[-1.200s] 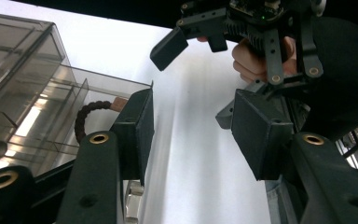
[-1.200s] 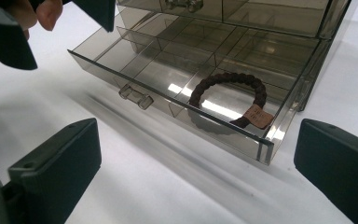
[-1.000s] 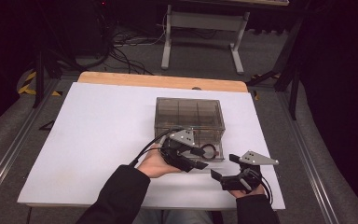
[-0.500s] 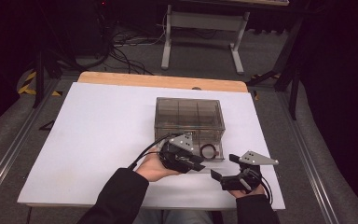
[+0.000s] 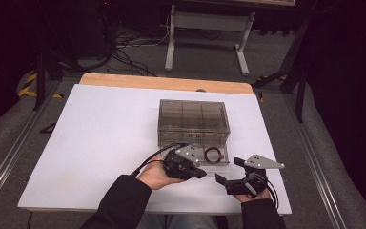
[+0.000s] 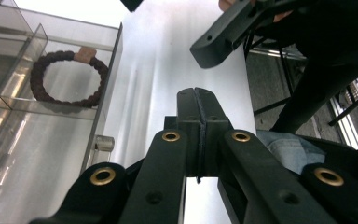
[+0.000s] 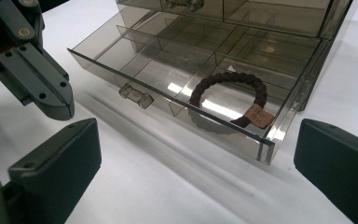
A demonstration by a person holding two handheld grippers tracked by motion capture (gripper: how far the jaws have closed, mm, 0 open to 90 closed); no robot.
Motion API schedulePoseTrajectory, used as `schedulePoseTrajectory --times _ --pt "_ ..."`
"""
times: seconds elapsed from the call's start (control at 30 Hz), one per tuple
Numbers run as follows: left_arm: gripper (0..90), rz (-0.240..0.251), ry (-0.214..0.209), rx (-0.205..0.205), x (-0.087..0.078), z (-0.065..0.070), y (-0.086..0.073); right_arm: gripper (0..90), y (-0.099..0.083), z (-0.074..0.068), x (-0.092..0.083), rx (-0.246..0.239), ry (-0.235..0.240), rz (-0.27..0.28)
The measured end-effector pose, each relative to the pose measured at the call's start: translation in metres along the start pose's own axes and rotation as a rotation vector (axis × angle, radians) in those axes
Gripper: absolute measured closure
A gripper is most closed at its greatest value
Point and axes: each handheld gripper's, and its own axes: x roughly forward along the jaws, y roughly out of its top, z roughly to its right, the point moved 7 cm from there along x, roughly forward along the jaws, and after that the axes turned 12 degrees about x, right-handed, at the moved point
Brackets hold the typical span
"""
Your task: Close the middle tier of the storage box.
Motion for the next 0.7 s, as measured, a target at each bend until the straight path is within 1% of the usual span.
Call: schedulePoseTrajectory --times 0.13,0.53,0.7 --pt "89.5 -0.026 0.002 -0.004 0.004 0.000 -0.005 0.9 0.000 0.000 0.000 -0.004 -0.001 -0.002" --pt "89.6 -0.073 0.006 -0.015 0.011 0.002 -0.020 0.9 0.000 0.000 0.000 -0.005 -0.001 -0.003" --pt "89.6 -0.098 0.020 -0.023 0.016 -0.001 -0.027 0.9 0.000 0.000 0.000 -0.005 -0.001 -0.003"
